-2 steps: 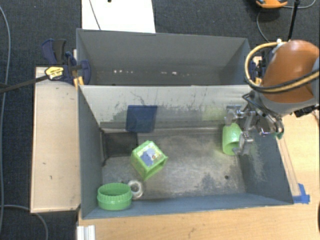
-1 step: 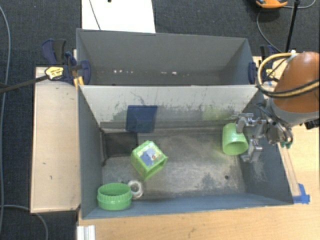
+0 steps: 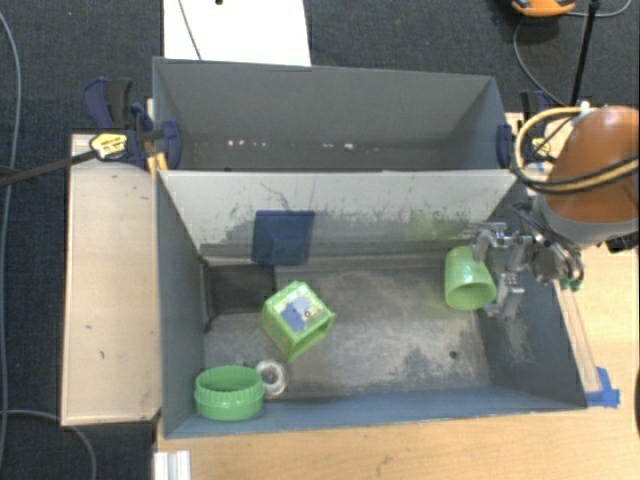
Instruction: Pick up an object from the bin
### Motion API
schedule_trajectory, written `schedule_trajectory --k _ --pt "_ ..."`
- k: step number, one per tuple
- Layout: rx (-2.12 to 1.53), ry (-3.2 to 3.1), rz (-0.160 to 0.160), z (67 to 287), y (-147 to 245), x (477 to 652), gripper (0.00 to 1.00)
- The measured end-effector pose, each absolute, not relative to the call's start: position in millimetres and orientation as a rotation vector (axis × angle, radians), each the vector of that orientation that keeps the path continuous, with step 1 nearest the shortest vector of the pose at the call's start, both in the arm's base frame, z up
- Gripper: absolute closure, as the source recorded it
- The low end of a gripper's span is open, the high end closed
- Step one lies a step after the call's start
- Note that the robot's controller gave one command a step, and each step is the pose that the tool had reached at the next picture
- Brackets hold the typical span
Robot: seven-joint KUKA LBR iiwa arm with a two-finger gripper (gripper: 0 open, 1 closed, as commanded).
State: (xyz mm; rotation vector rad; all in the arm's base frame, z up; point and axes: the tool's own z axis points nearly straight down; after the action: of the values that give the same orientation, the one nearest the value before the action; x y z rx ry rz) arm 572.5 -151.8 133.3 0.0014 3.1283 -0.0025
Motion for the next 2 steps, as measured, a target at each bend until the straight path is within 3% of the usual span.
schedule_trajectory --k 1,2 --pt "-0.051 3.115 -0.005 78.3 -153.6 593.4 0.0" --pt "0.02 3.108 -0.009 84.4 -155.9 601.9 1.0"
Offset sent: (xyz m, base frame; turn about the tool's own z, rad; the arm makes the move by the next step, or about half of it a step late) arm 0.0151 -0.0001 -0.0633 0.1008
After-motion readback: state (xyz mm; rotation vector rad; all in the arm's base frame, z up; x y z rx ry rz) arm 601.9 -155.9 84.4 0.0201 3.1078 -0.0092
